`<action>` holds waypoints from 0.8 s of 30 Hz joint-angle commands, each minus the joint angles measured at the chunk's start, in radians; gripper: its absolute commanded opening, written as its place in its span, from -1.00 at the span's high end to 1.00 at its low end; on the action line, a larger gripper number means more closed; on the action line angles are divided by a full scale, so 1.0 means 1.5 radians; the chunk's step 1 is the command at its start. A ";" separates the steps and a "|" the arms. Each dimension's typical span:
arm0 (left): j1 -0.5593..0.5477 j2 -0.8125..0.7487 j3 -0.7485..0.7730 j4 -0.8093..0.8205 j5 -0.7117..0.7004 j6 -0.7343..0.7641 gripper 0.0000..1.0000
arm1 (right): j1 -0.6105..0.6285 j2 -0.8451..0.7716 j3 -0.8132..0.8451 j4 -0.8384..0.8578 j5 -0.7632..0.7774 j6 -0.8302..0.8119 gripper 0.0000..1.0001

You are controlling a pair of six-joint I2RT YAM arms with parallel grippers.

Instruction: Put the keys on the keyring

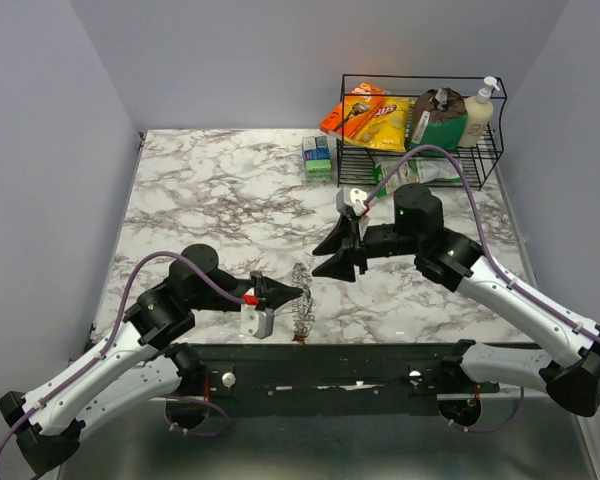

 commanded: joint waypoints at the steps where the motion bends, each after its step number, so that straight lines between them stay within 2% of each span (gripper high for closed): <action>1: -0.003 -0.004 0.018 0.043 0.046 -0.015 1.00 | 0.021 -0.028 0.004 -0.040 0.121 -0.040 -0.05; 10: -0.003 -0.011 0.014 0.072 0.068 -0.039 1.00 | 0.070 -0.070 -0.023 -0.039 0.209 -0.043 0.15; 24: -0.003 -0.011 -0.008 0.143 0.082 -0.087 1.00 | 0.122 -0.114 -0.050 -0.056 0.214 -0.022 0.18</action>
